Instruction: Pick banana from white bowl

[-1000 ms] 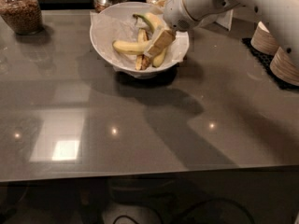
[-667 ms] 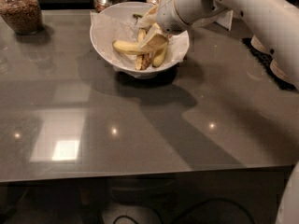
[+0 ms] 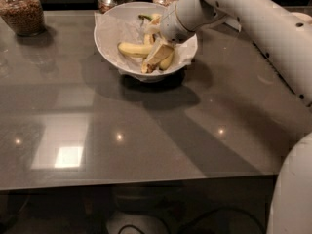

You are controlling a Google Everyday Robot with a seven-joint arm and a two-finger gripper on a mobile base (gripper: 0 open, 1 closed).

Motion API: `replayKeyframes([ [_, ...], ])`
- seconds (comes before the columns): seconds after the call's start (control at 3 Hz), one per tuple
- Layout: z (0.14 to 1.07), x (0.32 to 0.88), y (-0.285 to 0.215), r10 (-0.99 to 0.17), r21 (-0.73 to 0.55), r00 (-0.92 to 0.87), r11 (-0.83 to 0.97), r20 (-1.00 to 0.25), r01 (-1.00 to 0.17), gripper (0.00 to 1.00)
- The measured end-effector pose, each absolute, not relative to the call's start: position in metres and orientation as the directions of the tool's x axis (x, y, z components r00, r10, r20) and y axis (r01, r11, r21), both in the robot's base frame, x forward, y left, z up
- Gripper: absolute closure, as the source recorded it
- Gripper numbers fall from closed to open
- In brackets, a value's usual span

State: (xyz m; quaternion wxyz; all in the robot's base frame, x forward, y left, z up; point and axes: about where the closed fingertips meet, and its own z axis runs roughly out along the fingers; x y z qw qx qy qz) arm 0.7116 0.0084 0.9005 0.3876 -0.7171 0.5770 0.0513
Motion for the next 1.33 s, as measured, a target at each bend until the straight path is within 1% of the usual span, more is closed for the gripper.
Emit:
replayKeyframes([
  [1.0,0.88,0.741,-0.012,-0.848,-0.513,0.31,-0.053,-0.429,-0.857,0.44],
  [1.33,0.875,0.749,-0.018,-0.864,-0.515,0.292,-0.044,-0.411,-0.856,0.6],
])
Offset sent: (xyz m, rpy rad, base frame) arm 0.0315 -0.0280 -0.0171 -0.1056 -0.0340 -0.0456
